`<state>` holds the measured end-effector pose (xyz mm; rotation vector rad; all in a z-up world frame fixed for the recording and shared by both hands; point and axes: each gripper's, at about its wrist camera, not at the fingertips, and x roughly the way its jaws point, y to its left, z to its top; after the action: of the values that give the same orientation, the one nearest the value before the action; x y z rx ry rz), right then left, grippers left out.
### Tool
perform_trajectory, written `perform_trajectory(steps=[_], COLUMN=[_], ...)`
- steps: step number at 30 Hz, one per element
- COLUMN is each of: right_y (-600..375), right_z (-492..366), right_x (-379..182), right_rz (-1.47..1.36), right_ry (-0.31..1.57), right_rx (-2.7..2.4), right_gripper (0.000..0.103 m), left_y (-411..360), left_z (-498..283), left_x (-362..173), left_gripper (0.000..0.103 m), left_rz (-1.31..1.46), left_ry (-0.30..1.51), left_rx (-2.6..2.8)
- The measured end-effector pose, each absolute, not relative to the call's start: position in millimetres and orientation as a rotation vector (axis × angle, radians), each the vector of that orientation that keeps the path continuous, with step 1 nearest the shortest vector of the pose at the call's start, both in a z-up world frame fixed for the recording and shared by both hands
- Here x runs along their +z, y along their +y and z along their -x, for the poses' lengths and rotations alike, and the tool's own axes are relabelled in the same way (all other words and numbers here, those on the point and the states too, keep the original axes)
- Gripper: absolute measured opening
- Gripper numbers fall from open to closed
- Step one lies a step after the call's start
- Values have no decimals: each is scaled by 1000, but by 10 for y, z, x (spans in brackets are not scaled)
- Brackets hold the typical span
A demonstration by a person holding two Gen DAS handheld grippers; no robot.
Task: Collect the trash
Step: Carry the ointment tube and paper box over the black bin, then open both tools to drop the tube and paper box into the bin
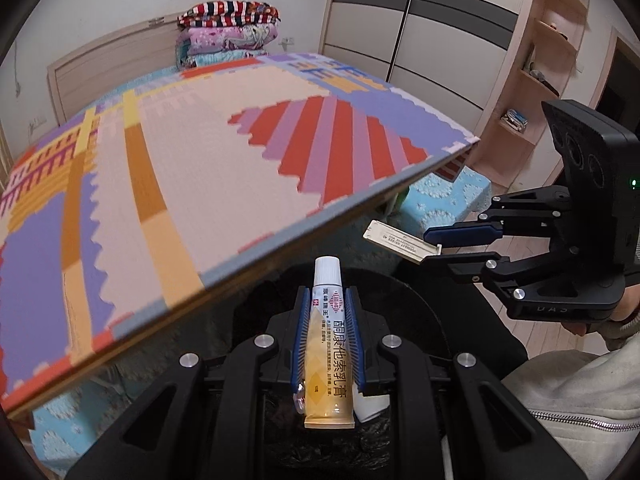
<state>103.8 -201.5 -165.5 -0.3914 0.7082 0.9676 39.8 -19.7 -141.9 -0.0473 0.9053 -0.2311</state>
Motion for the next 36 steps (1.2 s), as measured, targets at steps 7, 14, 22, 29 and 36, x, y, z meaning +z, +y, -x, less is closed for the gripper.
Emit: perform_trajectory(steps=[7,14,22,29,36], right_y=[-1937,-1836,-1735,-1662,-1668], right_z=[-1107,-1191,-1279,-1302,-1308], right_x=[-1968,-2379,-2757,-2879,-2835], right_rz=[400,426,426,437,419], right_ry=[790,899,1022,1059,1046], right_rx=[964,953,944,959,968], right_gripper=[24,24,24,24,40], left_y=[-199,-272,-329,-298,-311], left_z=[-451,-585,-675,-706,-702], left_x=[-1809,-2229,-2611,-2728,-2695], left_gripper=[18,18,18,18,28], left_rz=[100,111,121,147,169], left_ry=[990,1092,1190,1224,1225], left_rx=[-232,-229,-221,-204,-208])
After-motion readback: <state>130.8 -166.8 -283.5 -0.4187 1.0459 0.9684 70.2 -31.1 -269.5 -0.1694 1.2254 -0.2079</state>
